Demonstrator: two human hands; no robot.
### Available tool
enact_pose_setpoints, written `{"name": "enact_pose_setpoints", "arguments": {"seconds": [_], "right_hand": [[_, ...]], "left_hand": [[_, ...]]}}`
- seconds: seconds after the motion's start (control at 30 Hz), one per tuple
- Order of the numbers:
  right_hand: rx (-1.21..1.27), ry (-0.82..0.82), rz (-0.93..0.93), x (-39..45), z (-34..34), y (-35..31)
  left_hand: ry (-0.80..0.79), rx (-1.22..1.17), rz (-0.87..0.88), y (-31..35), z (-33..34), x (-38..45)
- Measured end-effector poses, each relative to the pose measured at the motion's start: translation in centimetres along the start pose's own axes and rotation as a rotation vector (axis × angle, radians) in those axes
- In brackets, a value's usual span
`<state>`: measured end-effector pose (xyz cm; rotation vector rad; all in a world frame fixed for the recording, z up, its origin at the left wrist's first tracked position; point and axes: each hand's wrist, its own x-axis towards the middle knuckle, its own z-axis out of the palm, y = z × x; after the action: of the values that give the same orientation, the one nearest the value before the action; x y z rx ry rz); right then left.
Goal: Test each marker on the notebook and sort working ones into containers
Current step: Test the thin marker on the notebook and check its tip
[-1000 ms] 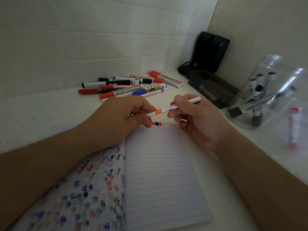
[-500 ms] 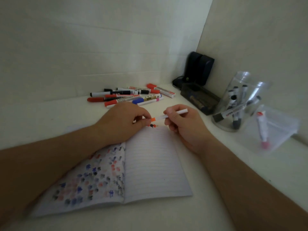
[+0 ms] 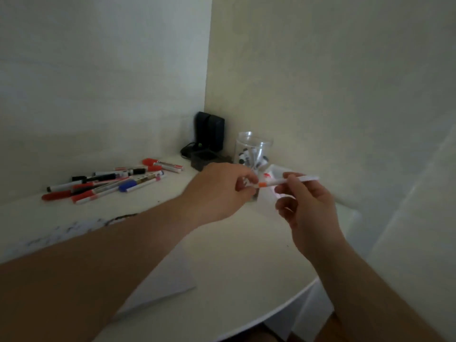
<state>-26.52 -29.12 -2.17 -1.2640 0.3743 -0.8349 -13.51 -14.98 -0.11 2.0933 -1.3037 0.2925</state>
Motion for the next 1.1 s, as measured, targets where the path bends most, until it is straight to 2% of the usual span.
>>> {"name": "enact_pose_setpoints", "arguments": {"seconds": [0.07,0.13,0.23,0.37,0.57,0.67,0.77,0.9,1.1], "right_hand": [[0.012,0.139,-0.056,1.3,-2.3,-2.0],[-0.040,0.185,-0.063,2.8,-3.6,-3.1],[-0.170,0.114,0.019,4.1,-3.6,-2.6],[-0.201,0.041,-0.029,3.9,-0.5,-1.2],[-0.250,-0.270,-0.068,4.3,9.6,3.2],[-0.467,-0.528,-0.016,4.3,15.4,5.7],[-0.693,-0.651,-0.032,4.8,19.2,9.4],[-0.867,-0.559,-0.148,5.9,19.7,13.2],[-0.717,-0.508,-0.088,7.1,18.4,13.5]], "left_hand": [[-0.016,-0.047,0.027,1.9,0.7,1.4],[-0.059,0.014,0.058,2.1,0.8,1.6],[-0.137,0.181,0.058,-0.7,0.0,0.4],[-0.256,0.234,-0.123,-7.3,-2.4,-2.0],[-0.056,0.255,-0.431,-18.1,-5.8,-4.3],[-0.064,0.312,-0.521,-21.2,-6.1,-4.4],[-0.077,0.368,-0.558,-22.3,-5.5,-4.2],[-0.047,0.440,-0.535,-23.1,-4.8,-3.9],[-0.117,0.649,-0.524,-23.0,-4.7,-3.5]]}}
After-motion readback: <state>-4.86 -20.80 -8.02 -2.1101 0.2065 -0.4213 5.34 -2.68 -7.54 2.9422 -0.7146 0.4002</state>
